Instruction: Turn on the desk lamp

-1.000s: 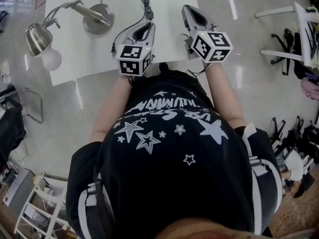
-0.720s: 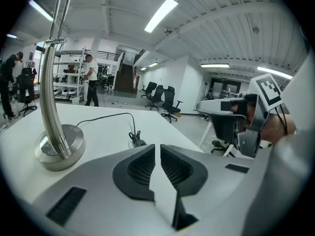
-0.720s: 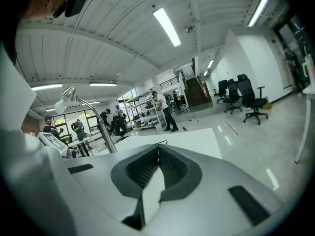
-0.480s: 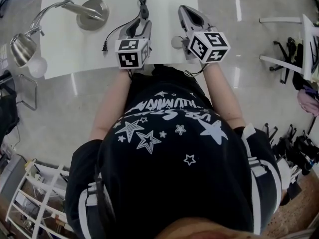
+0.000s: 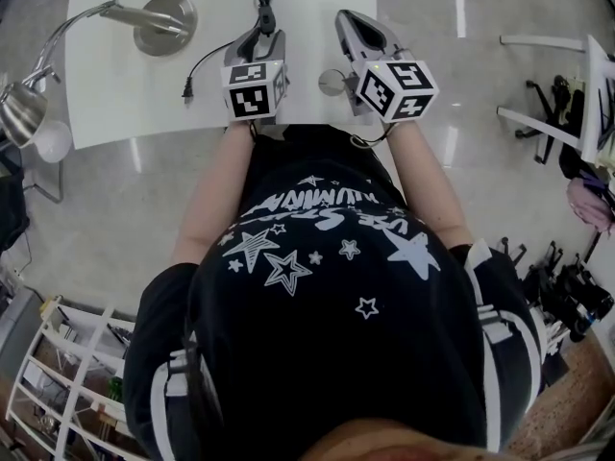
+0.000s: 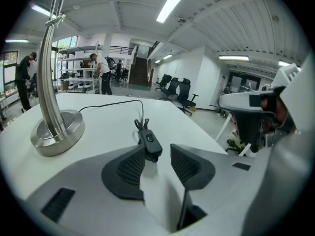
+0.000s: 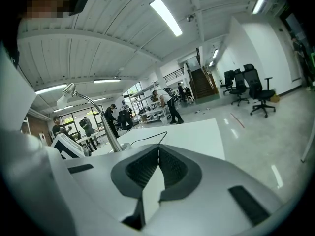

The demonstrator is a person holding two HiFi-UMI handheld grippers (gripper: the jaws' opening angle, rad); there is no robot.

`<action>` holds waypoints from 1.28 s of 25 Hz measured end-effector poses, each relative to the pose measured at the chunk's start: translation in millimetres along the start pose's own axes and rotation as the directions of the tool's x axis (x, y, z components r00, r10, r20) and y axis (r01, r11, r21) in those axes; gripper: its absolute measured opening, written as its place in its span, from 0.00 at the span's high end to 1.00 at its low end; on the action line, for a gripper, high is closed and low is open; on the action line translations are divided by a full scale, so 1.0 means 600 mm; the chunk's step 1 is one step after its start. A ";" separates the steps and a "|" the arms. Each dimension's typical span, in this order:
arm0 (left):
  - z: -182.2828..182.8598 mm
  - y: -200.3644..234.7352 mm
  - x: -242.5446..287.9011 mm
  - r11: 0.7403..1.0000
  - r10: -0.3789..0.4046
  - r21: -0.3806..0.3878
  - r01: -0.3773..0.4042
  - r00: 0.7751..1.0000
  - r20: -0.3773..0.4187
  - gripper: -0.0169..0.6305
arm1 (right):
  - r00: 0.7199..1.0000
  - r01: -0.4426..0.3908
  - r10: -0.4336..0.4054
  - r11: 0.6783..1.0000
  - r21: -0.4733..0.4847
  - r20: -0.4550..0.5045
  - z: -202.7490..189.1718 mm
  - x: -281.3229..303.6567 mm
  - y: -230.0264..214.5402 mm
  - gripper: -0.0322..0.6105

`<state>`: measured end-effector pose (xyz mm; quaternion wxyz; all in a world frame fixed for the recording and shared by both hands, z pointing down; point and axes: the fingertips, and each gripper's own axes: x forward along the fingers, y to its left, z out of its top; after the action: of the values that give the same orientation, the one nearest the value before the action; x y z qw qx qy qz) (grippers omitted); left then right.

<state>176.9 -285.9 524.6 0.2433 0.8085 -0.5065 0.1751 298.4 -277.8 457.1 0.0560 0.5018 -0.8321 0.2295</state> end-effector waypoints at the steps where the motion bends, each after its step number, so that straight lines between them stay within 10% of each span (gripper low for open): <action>1: -0.003 0.003 0.004 1.000 0.008 -0.003 -0.008 1.000 -0.008 0.73 | 1.000 -0.002 0.002 1.000 0.001 -0.002 -0.001 0.001 -0.001 0.94; 25: -0.011 0.030 0.013 1.000 0.011 -0.013 -0.012 0.999 -0.051 0.77 | 0.989 -0.117 0.112 0.991 -0.059 -0.092 -0.025 0.054 0.054 0.94; 32: -0.018 0.029 0.008 1.000 0.001 0.017 0.000 0.996 -0.084 0.77 | 0.909 -0.340 0.291 0.932 -0.124 -0.300 -0.061 0.126 0.123 0.94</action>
<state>162.7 -289.9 539.9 0.2574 0.8024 -0.4944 0.2133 192.4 -294.2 489.9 0.1771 0.3165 -0.9031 0.2298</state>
